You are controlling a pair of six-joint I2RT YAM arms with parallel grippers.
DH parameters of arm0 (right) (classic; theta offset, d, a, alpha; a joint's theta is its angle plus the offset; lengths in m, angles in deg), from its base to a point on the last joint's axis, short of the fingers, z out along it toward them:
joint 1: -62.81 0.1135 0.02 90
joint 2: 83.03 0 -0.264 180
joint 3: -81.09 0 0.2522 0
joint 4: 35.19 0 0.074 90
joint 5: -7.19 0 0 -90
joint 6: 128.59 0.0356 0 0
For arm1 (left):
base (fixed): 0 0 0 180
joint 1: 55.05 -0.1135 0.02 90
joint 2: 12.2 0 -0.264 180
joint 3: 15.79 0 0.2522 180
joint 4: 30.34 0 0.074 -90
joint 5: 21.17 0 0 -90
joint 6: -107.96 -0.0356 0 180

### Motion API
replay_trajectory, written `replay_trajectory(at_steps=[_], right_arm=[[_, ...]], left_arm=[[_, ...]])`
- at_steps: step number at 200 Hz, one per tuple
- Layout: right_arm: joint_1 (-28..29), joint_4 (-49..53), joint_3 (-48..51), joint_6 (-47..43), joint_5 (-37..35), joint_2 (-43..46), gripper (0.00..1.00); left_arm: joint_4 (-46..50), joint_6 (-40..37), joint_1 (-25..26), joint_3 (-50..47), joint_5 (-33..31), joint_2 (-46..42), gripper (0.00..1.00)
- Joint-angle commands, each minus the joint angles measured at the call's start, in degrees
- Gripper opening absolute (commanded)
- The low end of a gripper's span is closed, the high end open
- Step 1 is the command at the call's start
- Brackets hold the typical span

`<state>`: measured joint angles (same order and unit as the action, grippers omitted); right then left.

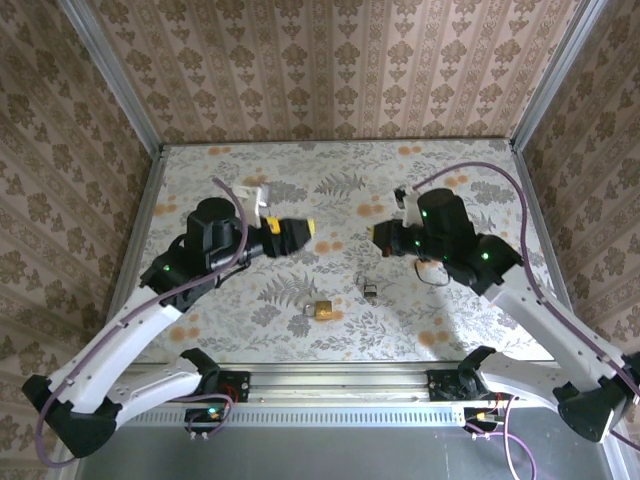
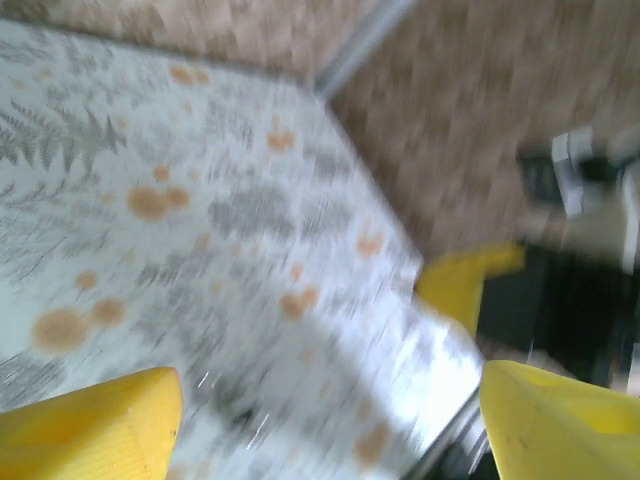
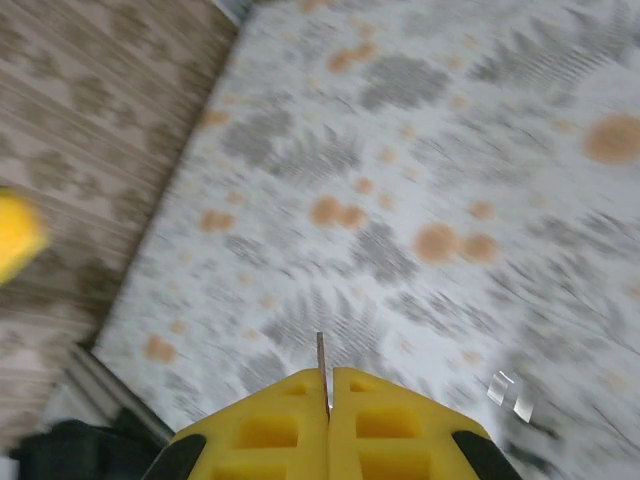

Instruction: Unlock with the key

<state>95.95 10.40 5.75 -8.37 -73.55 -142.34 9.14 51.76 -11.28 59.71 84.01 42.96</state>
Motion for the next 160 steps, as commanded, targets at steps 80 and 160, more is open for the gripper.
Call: replay_trajectory(at_steps=[80,160], right_arm=[[-0.4,11.7,8.5,-3.8,-0.1,11.7,0.0],[-0.5,8.8,12.3,-2.6,2.0,13.3,0.0]], left_arm=[[17.0,-60.8,13.1,-2.5,-0.5,32.8,0.76],[3.9,-69.1,10.2,-8.5,-1.1,38.0,0.79]])
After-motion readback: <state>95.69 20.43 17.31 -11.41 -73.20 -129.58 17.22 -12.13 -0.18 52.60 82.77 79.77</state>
